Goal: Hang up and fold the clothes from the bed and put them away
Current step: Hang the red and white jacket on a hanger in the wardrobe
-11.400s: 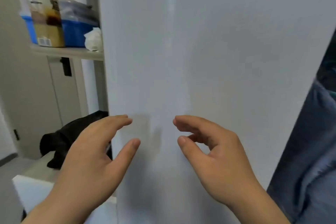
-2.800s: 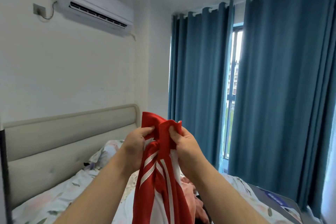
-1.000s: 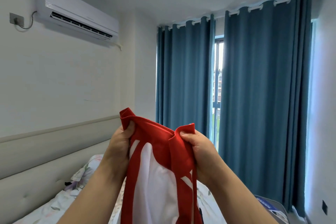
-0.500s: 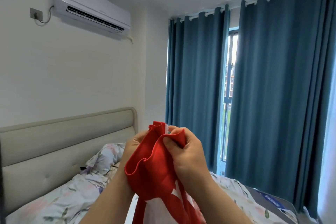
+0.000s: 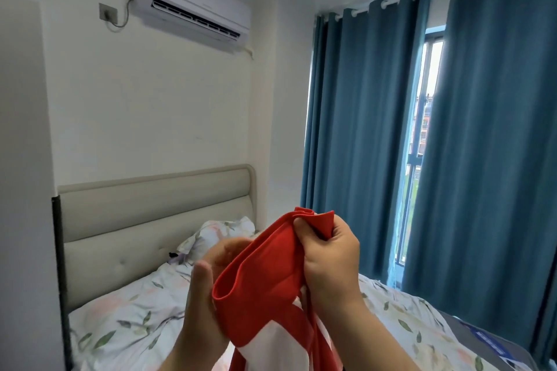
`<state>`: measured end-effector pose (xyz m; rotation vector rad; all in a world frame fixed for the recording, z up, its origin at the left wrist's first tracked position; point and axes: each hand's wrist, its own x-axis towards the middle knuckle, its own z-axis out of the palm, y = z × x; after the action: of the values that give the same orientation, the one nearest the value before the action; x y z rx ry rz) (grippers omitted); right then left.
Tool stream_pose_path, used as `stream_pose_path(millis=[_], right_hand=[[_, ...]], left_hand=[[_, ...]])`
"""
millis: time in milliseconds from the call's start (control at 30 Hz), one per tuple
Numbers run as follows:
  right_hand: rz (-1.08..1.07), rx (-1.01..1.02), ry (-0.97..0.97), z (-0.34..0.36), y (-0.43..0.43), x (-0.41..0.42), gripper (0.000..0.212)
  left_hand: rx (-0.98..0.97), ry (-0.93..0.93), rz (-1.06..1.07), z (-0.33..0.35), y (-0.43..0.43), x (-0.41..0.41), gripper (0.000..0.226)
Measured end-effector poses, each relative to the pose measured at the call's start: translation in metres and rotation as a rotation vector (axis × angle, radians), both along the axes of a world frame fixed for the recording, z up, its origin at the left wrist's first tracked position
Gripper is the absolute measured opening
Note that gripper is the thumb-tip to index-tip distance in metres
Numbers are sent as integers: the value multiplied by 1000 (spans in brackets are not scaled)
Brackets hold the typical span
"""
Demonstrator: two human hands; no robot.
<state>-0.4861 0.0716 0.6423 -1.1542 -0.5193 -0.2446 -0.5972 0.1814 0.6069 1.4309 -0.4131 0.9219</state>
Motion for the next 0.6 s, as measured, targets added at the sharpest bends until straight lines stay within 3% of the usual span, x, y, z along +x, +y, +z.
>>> stream_pose_path(millis=[100, 133, 200, 233, 333, 500, 600], right_hand=[[38, 16, 31, -1, 25, 1, 12], [53, 15, 33, -1, 34, 1, 13], [87, -17, 38, -2, 55, -2, 13], [110, -30, 45, -2, 65, -3, 12], [154, -78, 49, -5, 97, -7, 8], [164, -424, -65, -7, 149, -14, 41], [186, -515, -123, -10, 181, -20, 49]], left_hand=[[86, 14, 216, -21, 21, -4, 91], [96, 56, 367, -31, 30, -8, 80], [50, 124, 601, -40, 49, -12, 32], [-18, 163, 650, -42, 61, -10, 27], [-220, 266, 657, -33, 107, -14, 31], [-352, 242, 624, -14, 182, -26, 22], [-423, 234, 573, -6, 220, -33, 22]])
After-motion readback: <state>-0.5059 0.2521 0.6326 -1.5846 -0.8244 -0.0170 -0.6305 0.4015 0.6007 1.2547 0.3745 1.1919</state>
